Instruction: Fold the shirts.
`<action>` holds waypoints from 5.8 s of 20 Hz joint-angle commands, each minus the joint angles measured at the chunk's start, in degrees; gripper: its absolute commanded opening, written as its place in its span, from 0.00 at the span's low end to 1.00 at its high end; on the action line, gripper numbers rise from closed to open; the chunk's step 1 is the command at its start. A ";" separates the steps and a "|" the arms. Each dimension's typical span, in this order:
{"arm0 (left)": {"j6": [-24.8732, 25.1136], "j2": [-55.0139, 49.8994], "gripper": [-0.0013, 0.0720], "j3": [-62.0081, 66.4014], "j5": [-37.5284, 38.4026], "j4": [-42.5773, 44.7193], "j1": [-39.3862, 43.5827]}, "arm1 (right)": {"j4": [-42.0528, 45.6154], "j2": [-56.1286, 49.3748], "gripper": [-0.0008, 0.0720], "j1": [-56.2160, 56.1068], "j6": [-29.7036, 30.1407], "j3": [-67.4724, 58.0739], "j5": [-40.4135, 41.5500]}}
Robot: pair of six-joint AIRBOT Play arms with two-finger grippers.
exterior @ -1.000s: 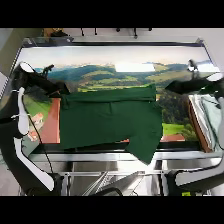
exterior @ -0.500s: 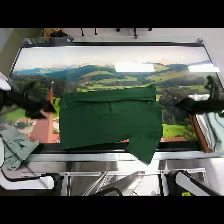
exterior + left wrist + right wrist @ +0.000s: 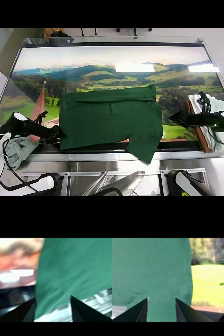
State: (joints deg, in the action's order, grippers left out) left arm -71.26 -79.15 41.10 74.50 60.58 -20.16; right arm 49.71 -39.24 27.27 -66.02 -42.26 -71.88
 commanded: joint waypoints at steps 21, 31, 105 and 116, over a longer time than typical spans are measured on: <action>3.80 -8.00 0.04 9.86 0.31 -4.20 7.39 | -13.73 -6.95 0.64 0.00 4.61 25.55 7.56; -3.78 -2.16 0.03 5.86 4.11 11.41 7.08 | -15.56 -3.78 0.04 0.13 8.15 25.33 -2.27; -11.85 -39.98 0.04 71.65 7.82 -2.36 35.32 | -15.58 -39.56 0.04 -22.27 8.39 -41.00 0.63; -15.61 -46.97 0.04 78.75 -9.44 -16.61 55.52 | -11.96 -26.53 0.04 -10.95 2.95 -51.45 -17.46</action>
State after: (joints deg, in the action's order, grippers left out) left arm -86.59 -126.80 115.77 64.88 49.41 34.00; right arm 36.25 -67.24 14.94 -62.24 -92.66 -85.67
